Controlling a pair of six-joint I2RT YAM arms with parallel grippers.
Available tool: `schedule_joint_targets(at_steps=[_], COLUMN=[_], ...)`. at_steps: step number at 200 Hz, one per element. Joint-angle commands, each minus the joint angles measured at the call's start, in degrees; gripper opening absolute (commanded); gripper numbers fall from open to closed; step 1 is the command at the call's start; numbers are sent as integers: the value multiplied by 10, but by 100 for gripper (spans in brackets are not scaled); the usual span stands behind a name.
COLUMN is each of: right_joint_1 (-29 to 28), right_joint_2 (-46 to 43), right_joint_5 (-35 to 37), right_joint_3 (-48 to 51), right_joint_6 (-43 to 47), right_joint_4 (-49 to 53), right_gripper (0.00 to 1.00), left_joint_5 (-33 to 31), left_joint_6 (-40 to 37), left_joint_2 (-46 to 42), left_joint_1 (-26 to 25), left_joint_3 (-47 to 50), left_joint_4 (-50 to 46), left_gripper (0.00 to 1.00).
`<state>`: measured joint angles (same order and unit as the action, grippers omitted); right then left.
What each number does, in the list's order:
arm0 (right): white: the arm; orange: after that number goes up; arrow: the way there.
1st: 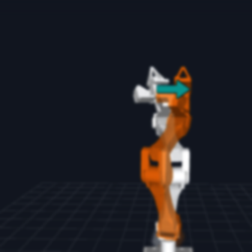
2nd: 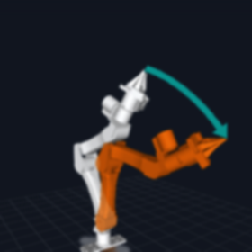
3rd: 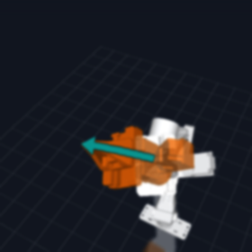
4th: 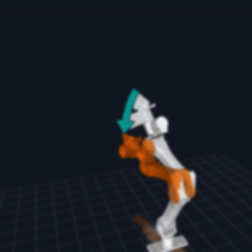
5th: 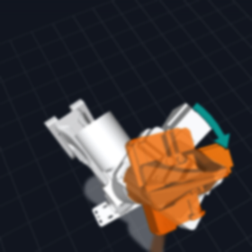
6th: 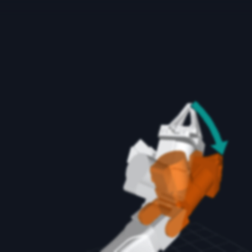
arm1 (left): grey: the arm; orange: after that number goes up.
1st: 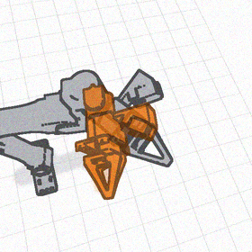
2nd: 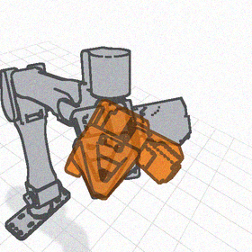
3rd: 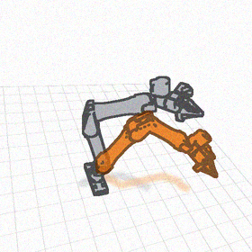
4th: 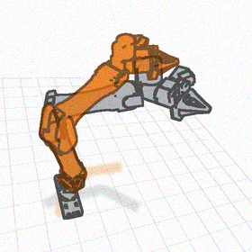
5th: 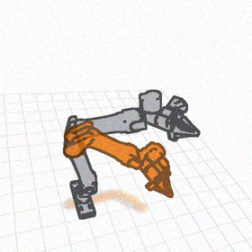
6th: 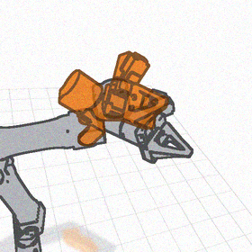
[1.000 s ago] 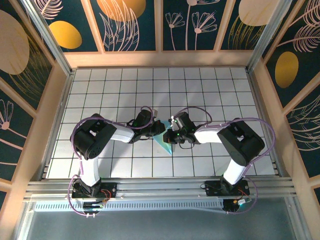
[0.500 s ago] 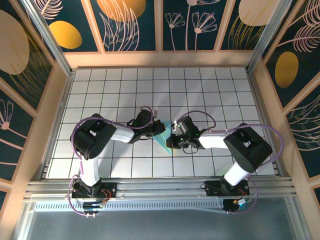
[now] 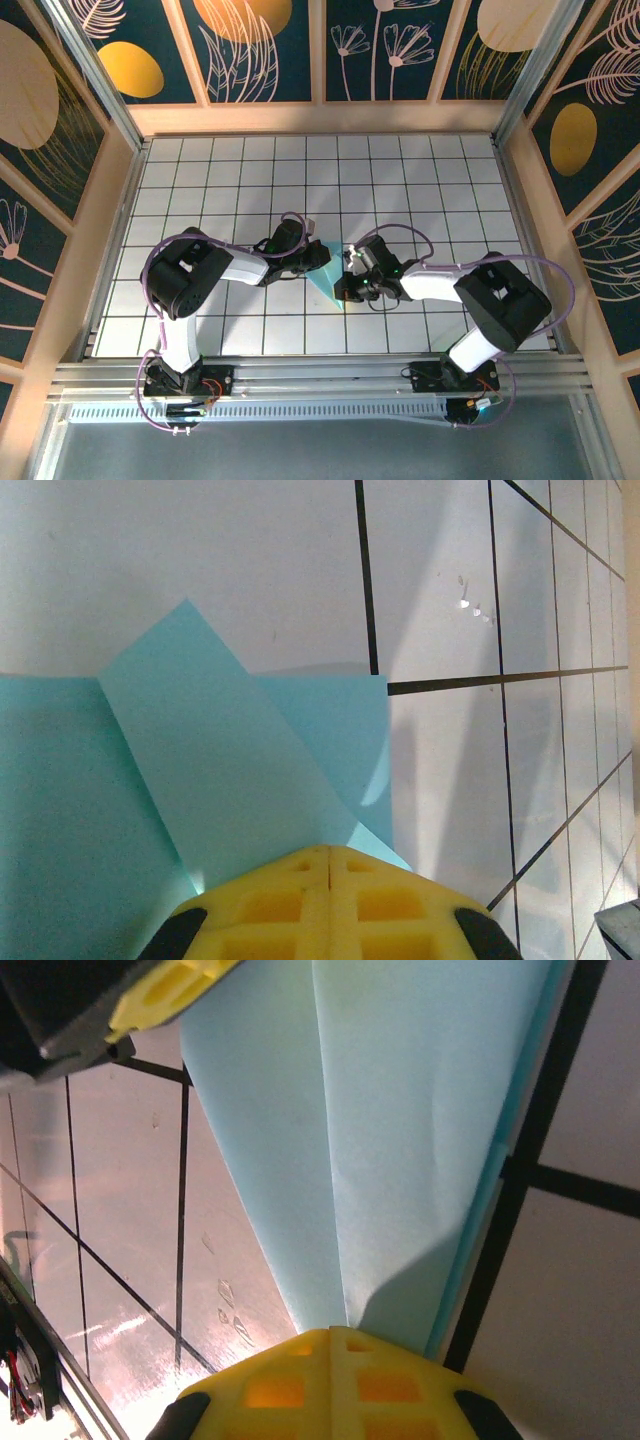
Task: Fold a paper plane with a square sheet of paper (fold left side to right side)
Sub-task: Fourth fold the wing at the center of the table.
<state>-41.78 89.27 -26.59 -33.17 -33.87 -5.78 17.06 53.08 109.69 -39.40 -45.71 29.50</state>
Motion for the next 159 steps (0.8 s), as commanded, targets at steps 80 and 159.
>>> schedule_joint_targets(at_steps=[80,159], right_joint_1=[-9,-10], right_joint_2=[-10,-12], right_joint_5=[-6,7], right_joint_3=[16,49], right_joint_6=[-14,-14], right_joint_4=[11,30], right_gripper=[0,0], left_joint_5=[-39,-39], left_joint_6=[-1,-2], left_joint_2=[33,36], left_joint_1=[2,2], left_joint_3=[2,-1], left_joint_4=[-63,-65], left_gripper=[0,0])
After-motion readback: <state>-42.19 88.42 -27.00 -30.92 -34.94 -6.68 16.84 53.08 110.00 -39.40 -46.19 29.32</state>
